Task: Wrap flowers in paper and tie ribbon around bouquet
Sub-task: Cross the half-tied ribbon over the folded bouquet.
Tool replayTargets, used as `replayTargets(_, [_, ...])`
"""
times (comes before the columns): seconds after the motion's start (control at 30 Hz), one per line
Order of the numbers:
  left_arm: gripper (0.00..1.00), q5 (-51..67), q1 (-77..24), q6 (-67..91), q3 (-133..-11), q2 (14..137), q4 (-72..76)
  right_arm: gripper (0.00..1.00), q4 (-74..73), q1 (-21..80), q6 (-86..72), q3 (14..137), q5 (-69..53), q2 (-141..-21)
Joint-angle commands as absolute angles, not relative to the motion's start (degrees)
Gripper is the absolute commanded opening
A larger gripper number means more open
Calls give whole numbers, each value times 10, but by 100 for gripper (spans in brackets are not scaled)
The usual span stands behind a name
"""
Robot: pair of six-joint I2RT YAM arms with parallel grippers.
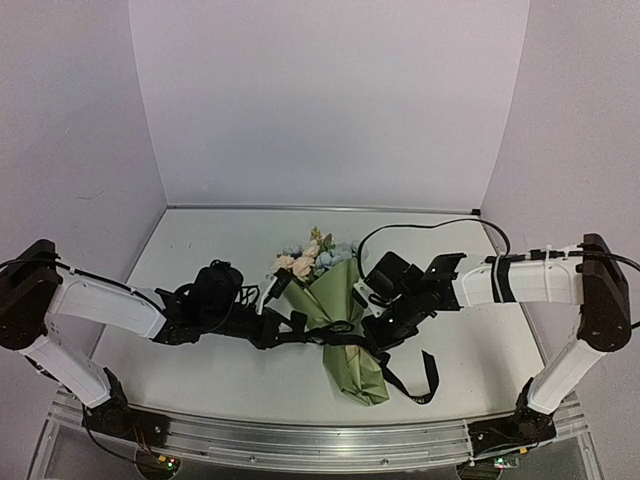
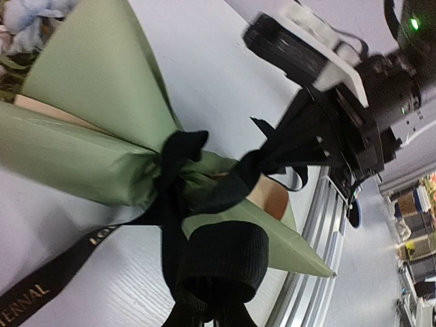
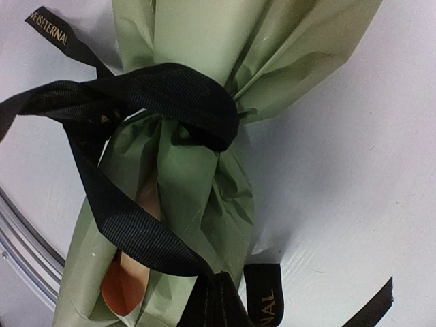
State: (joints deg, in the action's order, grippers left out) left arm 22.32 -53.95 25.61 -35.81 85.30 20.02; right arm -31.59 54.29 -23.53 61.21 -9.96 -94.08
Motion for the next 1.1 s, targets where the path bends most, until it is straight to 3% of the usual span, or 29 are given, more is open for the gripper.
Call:
replayTargets(0.0, [7, 198, -588, 185, -411, 886, 139, 0, -324, 536, -238, 646, -96, -951])
replayTargets(0.23, [6, 176, -596, 121, -518, 917, 77, 0, -318, 527, -241, 651, -101, -958])
replayTargets(0.47, [6, 181, -617, 56, -626, 984, 25, 0, -259, 494, -260, 627, -189, -967])
replayTargets(0.93, [10, 110, -715, -45, -735, 1096, -85, 0, -209, 454, -296, 618, -279, -1005])
replayTargets(1.07, [24, 95, -718, -44, -754, 1111, -102, 0, -209, 453, -299, 615, -275, -996])
